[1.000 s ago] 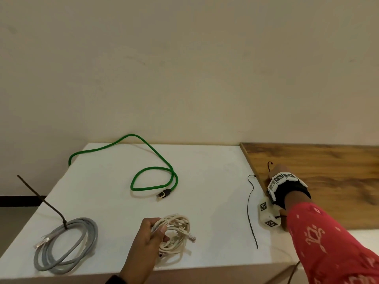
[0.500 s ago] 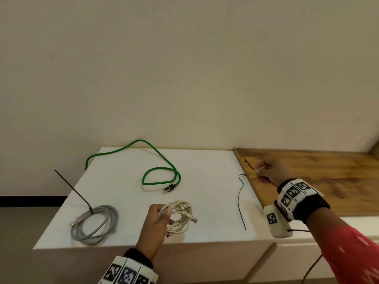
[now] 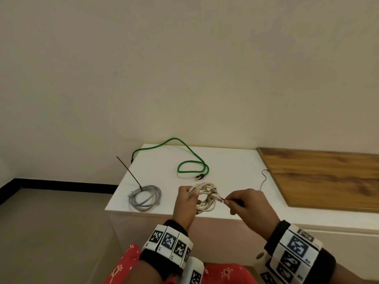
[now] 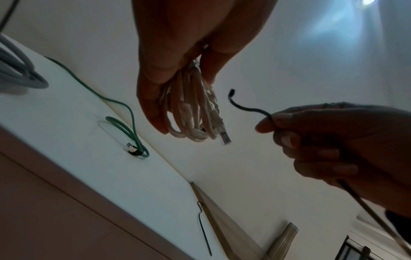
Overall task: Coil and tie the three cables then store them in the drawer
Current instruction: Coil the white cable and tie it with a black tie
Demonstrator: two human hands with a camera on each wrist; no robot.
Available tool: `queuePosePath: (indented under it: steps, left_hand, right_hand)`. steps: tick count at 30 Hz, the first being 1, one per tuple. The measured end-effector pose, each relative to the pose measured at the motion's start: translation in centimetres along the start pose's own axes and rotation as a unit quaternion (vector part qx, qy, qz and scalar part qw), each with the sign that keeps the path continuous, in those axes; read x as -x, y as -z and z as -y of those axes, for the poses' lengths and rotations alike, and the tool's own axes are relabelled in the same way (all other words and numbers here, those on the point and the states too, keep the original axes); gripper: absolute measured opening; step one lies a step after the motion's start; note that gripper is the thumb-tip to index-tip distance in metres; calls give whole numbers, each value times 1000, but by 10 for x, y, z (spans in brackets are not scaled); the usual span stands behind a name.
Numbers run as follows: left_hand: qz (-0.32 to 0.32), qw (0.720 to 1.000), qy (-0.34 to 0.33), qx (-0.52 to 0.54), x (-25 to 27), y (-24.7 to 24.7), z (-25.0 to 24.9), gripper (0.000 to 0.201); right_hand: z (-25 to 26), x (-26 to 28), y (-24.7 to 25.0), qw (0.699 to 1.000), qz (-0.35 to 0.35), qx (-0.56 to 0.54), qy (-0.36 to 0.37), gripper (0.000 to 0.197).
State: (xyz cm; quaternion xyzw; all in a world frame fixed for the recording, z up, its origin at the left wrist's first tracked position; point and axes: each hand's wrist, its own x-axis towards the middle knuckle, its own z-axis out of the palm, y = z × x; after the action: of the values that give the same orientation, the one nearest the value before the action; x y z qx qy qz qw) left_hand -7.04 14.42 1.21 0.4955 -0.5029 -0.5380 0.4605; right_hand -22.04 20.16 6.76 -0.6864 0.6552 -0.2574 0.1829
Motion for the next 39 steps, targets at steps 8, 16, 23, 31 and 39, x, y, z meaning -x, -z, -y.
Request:
queuePosePath:
  steps: [8, 16, 23, 31, 39]
  left_hand:
    - [-33, 998, -44, 1, 15, 2, -6, 7]
    - [-53, 994, -96, -8, 29, -10, -9, 12]
    - [-18, 993, -113, -9, 39, -13, -10, 14]
    - [26, 998, -51, -3, 33, -10, -5, 35]
    - [50, 997, -58, 6, 32, -7, -5, 36]
  right_hand:
    - [21, 11, -25, 994, 1, -78, -77, 21]
    - [23, 12, -44, 936, -47, -306, -168, 17]
    - [30, 13, -47, 831, -58, -518, -195, 12]
    - [27, 13, -50, 793, -56, -568, -211, 8]
    - [33, 14, -57, 755, -30, -610, -236, 28]
